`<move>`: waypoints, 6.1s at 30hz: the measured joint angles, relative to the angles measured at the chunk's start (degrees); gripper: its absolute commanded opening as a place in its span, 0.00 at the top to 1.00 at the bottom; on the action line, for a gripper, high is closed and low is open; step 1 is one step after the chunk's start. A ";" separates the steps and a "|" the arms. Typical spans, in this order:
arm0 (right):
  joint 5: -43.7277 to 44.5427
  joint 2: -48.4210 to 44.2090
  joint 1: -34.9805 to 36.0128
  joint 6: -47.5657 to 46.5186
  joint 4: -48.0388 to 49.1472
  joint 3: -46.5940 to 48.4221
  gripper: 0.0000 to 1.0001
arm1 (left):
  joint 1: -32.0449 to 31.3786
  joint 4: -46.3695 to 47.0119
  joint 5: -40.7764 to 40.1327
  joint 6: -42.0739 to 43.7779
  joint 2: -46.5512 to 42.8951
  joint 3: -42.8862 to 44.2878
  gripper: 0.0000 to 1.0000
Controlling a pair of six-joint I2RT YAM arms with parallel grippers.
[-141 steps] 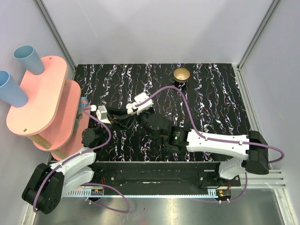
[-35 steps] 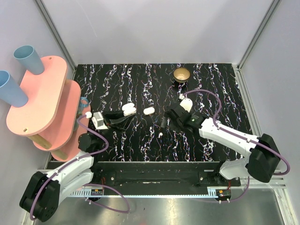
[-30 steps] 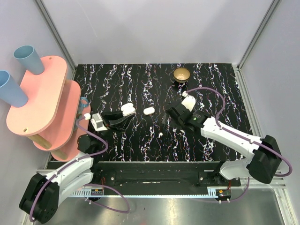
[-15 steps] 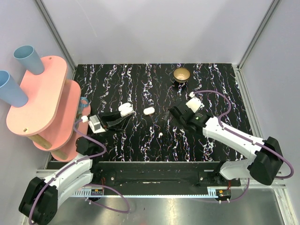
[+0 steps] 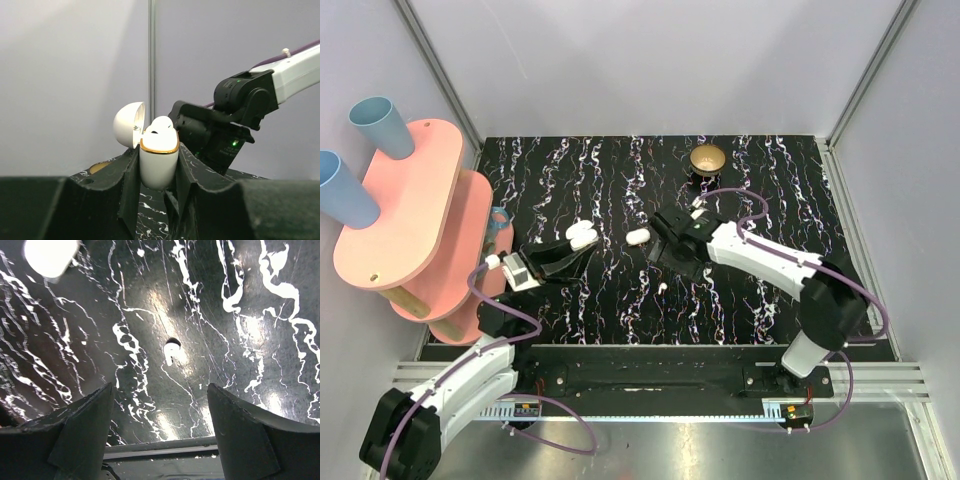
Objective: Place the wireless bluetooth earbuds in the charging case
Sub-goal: Pick up the left earbud from the center of the board.
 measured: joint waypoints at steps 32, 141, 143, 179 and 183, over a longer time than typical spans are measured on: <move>-6.01 16.06 -0.02 12.94 -7.30 5.49 0.43 | 0.00 0.35 -2.67 1.88 -2.27 -0.96 1.00; -8.72 23.52 -1.99 0.48 -3.45 9.77 0.63 | 0.07 0.22 -2.95 1.77 1.68 -0.96 1.00; -8.76 23.41 -1.99 0.11 -3.21 9.62 0.64 | 0.07 0.22 -2.95 1.77 1.90 -0.96 1.00; -11.30 18.16 -2.12 -10.19 7.45 1.42 1.00 | 0.07 0.09 -2.95 1.62 2.29 -0.96 1.00; -9.75 16.94 -1.66 -12.96 11.19 -0.15 1.00 | 0.07 0.11 -2.93 1.40 2.40 -0.96 1.00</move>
